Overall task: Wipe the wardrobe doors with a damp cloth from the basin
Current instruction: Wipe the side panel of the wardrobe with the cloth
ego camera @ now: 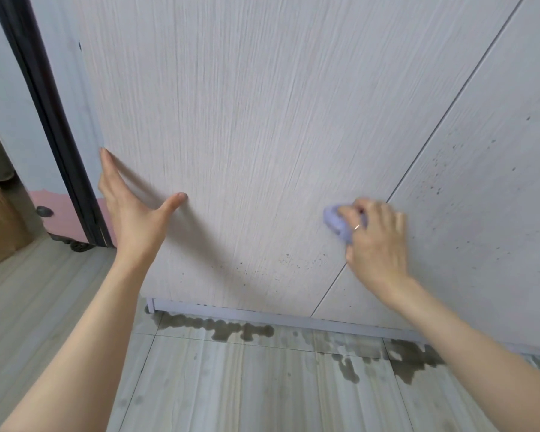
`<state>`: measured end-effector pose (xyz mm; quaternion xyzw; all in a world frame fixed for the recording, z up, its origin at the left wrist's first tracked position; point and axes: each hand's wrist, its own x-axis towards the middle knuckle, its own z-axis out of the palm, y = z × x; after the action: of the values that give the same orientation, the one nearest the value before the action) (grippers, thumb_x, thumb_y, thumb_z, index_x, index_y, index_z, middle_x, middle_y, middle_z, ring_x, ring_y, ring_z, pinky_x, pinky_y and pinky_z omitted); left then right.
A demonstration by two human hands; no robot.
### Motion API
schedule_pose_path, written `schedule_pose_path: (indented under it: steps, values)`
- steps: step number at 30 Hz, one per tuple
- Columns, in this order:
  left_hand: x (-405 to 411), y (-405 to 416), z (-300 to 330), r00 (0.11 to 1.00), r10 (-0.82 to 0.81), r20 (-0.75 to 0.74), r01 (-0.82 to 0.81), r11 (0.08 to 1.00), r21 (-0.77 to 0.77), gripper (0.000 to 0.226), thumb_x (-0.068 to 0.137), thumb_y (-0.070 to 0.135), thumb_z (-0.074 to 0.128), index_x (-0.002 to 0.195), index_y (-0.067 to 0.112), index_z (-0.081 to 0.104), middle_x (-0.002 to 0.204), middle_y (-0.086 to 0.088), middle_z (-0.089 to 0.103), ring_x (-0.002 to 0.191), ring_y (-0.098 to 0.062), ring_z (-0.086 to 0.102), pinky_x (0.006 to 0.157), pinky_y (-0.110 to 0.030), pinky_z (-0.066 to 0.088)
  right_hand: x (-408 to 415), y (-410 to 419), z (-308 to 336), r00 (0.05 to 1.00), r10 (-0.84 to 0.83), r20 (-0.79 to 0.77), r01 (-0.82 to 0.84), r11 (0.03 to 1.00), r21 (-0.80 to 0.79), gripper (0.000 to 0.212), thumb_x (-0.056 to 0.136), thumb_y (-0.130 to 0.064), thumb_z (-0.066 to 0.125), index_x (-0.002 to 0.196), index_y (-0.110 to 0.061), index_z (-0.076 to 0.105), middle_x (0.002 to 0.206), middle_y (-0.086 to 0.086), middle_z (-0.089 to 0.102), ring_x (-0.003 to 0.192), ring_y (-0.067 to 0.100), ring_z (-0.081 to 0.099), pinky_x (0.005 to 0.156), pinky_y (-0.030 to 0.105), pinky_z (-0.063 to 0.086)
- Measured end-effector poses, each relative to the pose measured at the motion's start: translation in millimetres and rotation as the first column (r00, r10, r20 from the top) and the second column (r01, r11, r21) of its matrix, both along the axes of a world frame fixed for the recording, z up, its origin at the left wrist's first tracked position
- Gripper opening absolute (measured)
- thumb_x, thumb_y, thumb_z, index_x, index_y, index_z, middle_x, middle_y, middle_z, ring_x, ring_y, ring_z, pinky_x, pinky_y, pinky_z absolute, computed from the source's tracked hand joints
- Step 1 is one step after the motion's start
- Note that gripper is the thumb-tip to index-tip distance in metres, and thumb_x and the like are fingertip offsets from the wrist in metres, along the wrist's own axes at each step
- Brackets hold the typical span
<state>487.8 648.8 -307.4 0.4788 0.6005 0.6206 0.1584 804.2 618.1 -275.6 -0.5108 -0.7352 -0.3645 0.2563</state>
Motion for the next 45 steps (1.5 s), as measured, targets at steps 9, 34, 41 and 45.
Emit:
schedule_pose_path:
  steps: [9,34,41,45]
  values:
    - [0,-1,-5,1.000,-0.010,-0.022,0.010,1.000,0.008,0.108,0.076,0.036,0.075,0.150,0.026,-0.003,0.158,0.007,-0.001,0.143,-0.005,0.001,0.113,-0.032,0.005,-12,-5,-43,0.930,-0.037,-0.365,0.057,0.997,0.045,0.051,0.050,0.020,0.064,0.096,0.001,0.067,0.094,0.025,0.058,0.083,0.030,0.046,0.066,0.040,0.039]
    - [10,4,-25,0.980,0.088,0.177,-0.085,0.996,-0.026,0.104,0.074,0.047,0.073,0.150,0.028,0.005,0.155,0.003,0.008,0.143,-0.018,0.005,0.103,-0.030,0.007,-55,5,-90,-0.183,-0.412,-0.893,-0.317,0.884,-0.343,0.019,0.078,-0.012,0.072,0.081,-0.009,0.054,0.072,0.005,0.063,0.053,0.012,0.054,0.049,0.024,0.043]
    - [11,6,-22,0.977,0.085,0.197,-0.079,0.996,-0.036,0.104,0.075,0.044,0.074,0.150,0.027,0.006,0.154,0.002,0.009,0.143,-0.019,0.007,0.102,-0.029,0.009,-58,0,-97,-0.464,-0.648,-0.604,-0.535,0.748,-0.392,0.022,0.083,0.006,0.053,0.074,-0.011,0.063,0.065,0.006,0.061,0.053,0.016,0.056,0.041,0.018,0.041]
    - [12,5,-21,0.975,0.083,0.208,-0.078,0.996,-0.034,0.103,0.076,0.042,0.074,0.150,0.026,0.006,0.155,0.002,0.007,0.142,-0.016,0.005,0.101,-0.026,0.007,-60,3,-101,-0.538,-0.764,-0.357,-0.653,0.645,-0.396,0.030,0.091,0.005,0.043,0.066,-0.010,0.051,0.054,0.006,0.048,0.042,0.014,0.044,0.034,0.015,0.031]
